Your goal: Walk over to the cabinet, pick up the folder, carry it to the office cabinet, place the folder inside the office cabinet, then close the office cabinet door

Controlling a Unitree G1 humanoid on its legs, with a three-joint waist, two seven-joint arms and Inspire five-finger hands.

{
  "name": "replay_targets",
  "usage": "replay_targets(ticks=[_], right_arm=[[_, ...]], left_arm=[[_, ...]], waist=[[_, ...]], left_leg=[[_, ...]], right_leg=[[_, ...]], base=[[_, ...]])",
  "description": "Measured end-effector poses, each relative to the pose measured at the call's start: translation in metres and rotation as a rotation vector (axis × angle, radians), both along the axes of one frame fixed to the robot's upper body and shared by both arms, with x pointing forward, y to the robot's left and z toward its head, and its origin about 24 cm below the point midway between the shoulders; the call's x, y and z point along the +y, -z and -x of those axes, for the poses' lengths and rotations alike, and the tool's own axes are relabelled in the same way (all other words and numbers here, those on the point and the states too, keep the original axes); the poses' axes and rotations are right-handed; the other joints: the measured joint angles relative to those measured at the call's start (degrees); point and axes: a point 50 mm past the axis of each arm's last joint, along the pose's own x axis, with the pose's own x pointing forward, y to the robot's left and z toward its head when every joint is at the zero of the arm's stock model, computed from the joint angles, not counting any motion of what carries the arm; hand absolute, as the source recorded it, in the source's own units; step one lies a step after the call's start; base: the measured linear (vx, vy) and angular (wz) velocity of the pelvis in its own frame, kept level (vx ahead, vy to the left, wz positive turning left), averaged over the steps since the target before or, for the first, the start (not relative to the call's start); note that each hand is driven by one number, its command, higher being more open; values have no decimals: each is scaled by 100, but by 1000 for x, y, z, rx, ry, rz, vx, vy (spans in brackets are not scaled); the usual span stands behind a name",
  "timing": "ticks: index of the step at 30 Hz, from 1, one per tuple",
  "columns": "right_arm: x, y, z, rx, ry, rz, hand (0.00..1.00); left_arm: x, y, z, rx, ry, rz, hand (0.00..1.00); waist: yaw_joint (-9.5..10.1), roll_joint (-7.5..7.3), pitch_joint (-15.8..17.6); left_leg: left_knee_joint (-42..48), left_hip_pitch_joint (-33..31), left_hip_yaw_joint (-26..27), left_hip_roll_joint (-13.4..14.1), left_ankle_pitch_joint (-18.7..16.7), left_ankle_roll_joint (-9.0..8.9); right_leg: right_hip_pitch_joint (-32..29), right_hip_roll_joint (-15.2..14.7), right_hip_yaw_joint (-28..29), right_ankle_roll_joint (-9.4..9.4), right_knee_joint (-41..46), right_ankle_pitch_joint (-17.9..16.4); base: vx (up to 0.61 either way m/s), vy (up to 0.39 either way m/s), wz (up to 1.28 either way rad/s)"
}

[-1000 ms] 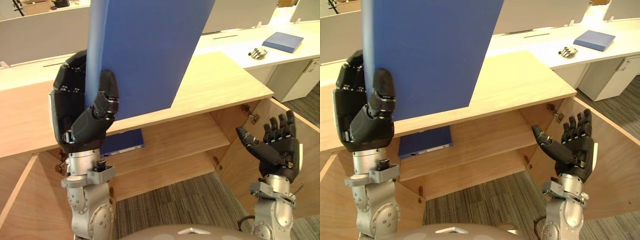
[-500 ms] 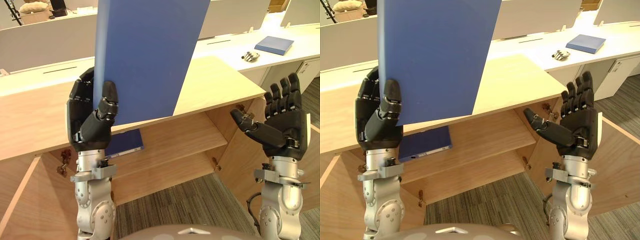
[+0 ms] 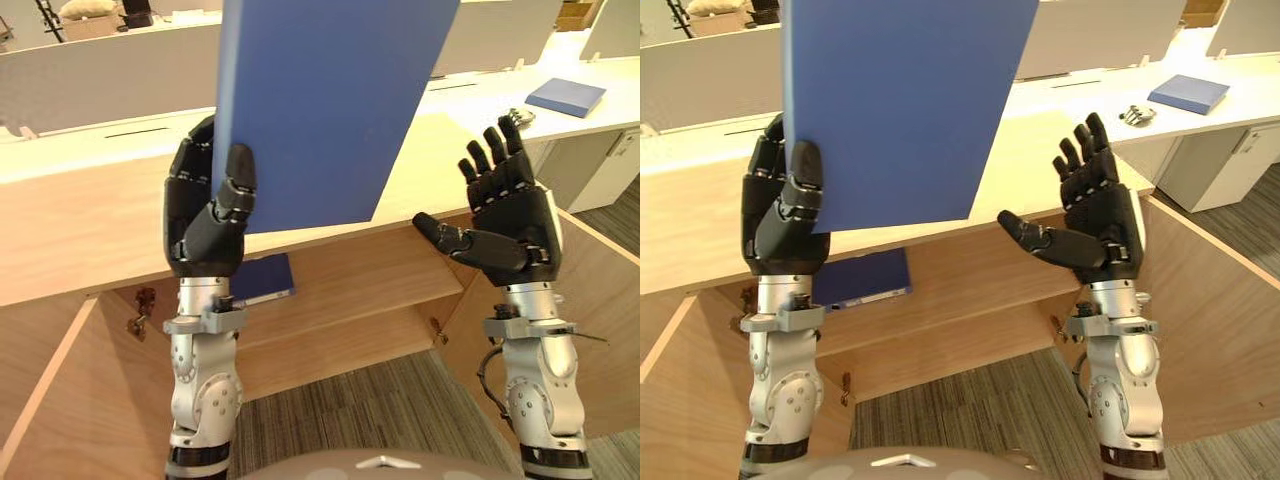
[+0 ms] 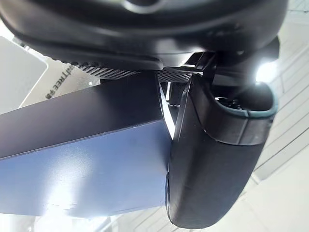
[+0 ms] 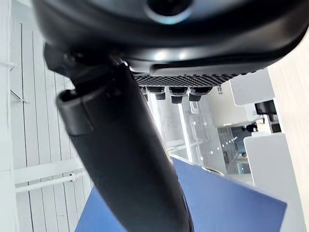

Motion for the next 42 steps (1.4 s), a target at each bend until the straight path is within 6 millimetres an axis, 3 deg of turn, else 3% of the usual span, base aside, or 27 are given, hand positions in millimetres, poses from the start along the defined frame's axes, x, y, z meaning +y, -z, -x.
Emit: replay_targets(ticks=[9, 16, 17, 23, 24, 32, 37, 42], right_arm=[[13, 2, -22, 12, -129, 23, 100], [8, 0, -29, 29, -147, 42, 100], [7, 0, -30, 30, -147, 45, 0], [4, -7, -38, 19, -163, 93, 0], [4, -7, -38, 20, -165, 94, 0], [3, -5, -40, 25, -166, 45, 0], [9, -14, -42, -19, -167, 37, 0], [14, -12, -43, -17, -151, 11, 0]], left_arm=[[-25, -3, -7, -34, 142, -17, 0], [-37, -2, -9, -31, 211, -16, 0], [-37, -2, -9, -32, 213, -17, 0], [-37, -2, -9, -36, 218, 8, 0], [-36, -3, -9, -43, 217, 14, 100], [-32, -3, -8, -64, 197, 30, 100], [-27, 16, -17, 51, 155, -5, 100], [-26, 22, -16, 85, 138, -35, 100]], waist=[[50, -14, -15], [62, -57, -44], [62, -67, -50], [118, -91, -66], [128, -97, -70], [211, -120, -85], [207, -119, -96], [215, -132, -102]], left_leg=[[-2, -79, -229, -41, 101, 36], [-3, -169, -361, -44, 168, 40], [-3, -182, -380, -42, 177, 38], [-3, -215, -436, -28, 222, 40], [-3, -227, -443, -28, 229, 43], [-4, -268, -489, -28, 273, 50], [-4, -325, -526, -16, 318, 51], [-4, -353, -532, -19, 324, 54]], right_leg=[[27, -55, -237, -4, -20, 0], [14, -63, -366, -23, -55, 11], [14, -63, -387, -28, -57, 14], [13, -50, -445, -61, -72, 37], [5, -50, -451, -65, -77, 39], [-12, -51, -496, -80, -92, 71], [-12, -42, -538, -89, -173, 137], [-2, -46, -549, -84, -242, 184]], base=[[-25, -6, 14], [-17, -11, 9], [-13, -19, 17], [-14, -13, 5], [-18, -7, 3], [-6, -2, 2], [-15, -5, 3], [0, 0, 0]])
